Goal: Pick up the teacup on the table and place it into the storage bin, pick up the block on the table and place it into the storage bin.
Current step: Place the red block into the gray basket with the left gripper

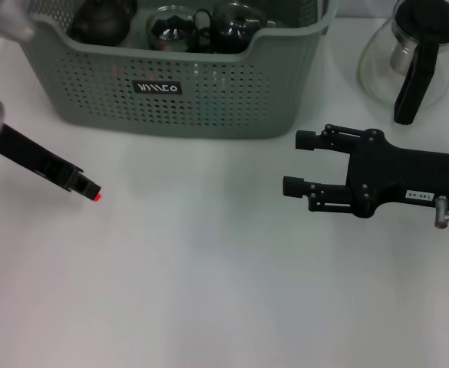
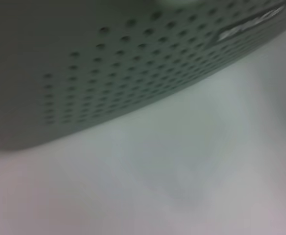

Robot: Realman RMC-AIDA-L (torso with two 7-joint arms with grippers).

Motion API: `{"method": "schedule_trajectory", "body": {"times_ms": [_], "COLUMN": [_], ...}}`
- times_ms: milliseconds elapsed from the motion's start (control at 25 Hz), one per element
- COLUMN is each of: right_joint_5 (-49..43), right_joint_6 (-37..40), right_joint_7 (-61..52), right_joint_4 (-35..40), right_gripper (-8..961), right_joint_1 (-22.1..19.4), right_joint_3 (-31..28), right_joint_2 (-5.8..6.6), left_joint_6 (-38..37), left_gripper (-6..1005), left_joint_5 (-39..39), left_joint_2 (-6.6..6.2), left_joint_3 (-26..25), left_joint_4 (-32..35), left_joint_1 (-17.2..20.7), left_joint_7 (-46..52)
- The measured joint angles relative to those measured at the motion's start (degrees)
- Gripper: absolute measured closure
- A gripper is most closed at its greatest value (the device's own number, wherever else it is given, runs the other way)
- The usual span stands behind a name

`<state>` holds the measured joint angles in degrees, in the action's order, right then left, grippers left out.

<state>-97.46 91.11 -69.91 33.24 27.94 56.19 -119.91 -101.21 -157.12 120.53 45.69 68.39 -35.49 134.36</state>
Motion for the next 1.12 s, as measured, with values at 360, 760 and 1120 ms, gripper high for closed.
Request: {"method": "schedule_trajectory", "body": {"times_ms": [360, 760, 1120], "right_joint_5": [0.4, 0.4, 0.2], "right_joint_6": [0.8, 0.8, 0.3], "right_joint_7": [-1.3, -1.3, -0.8], "right_joint_4": [0.4, 0.1, -0.2], "right_gripper": [135, 135, 136], "right_joint_1": [0.0, 0.4, 0.6], "right_joint_3": [-0.2, -0.2, -0.1], "right_joint_2": [-0.06, -0.16, -0.25], "left_joint_6": [-15.7, -8.0, 16.7], "left_gripper": [762, 743, 725], "left_joint_5": [26.2, 53.3, 38.5], "left_joint_2": [-8.37, -10.0, -12.96], "left_joint_3": [-17.9, -25.6, -12.0], "left_joint_4": [-19.7, -28.0, -26.6], "left_joint_1": [-0.4, -3.6, -12.4], "left_joint_7": [-10.1, -4.1, 1.8]}}
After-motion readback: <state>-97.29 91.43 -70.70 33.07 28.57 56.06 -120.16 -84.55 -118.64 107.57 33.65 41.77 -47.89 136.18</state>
